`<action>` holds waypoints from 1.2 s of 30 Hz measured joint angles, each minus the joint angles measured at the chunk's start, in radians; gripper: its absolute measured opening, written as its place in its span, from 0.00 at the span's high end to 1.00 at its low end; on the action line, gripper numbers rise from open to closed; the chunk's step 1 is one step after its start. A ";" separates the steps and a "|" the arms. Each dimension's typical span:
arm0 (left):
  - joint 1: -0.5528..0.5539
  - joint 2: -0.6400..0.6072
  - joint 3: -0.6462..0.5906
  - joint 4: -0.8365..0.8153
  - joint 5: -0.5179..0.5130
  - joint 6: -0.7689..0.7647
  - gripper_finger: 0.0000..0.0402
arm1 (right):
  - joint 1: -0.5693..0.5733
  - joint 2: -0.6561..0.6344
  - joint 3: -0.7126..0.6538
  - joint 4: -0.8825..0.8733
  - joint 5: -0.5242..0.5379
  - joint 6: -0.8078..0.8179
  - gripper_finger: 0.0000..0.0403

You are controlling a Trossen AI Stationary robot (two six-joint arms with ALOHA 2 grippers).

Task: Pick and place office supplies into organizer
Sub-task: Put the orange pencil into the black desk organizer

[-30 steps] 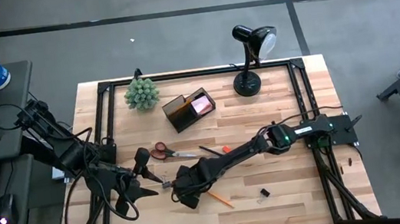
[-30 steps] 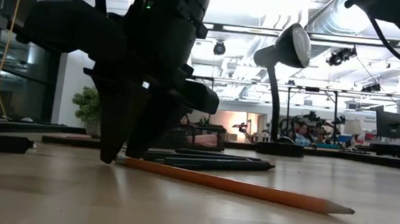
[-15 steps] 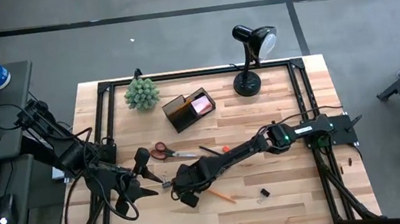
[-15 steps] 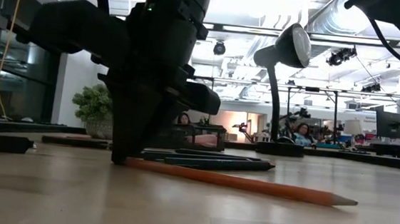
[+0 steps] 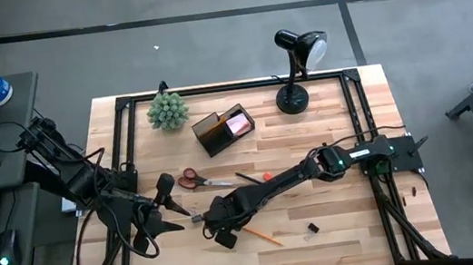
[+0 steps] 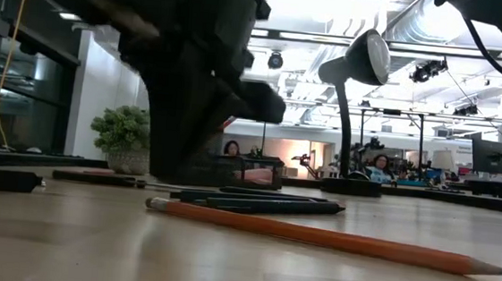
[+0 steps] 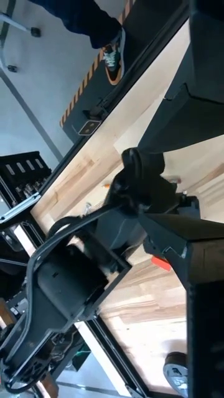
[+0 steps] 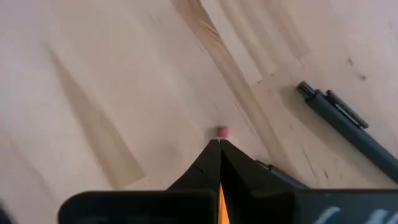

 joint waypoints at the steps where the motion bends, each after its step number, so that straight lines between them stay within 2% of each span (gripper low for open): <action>1: 0.000 -0.005 0.000 -0.009 0.001 0.000 0.60 | 0.000 -0.004 0.000 0.001 0.002 0.001 1.00; 5: 0.000 -0.014 0.001 -0.032 0.007 0.000 0.60 | -0.001 -0.015 0.002 -0.006 0.008 0.008 1.00; 9: 0.000 -0.017 0.001 -0.045 0.008 0.000 0.61 | 0.000 -0.019 0.002 0.003 -0.030 -0.016 1.00; 16: 0.000 -0.017 0.001 -0.131 0.062 -0.002 0.60 | 0.021 -0.036 0.002 -0.025 -0.028 -0.043 0.98; 25: 0.000 -0.012 0.000 -0.152 0.063 0.025 0.60 | 0.057 -0.077 0.004 -0.210 0.000 -0.044 0.85; 31: 0.000 -0.011 0.000 -0.148 0.060 0.065 0.61 | 0.143 -0.102 0.004 -0.293 0.023 -0.012 0.75; 36: 0.001 0.000 0.000 -0.086 0.055 0.124 0.60 | 0.226 -0.125 0.005 -0.330 0.057 0.044 0.72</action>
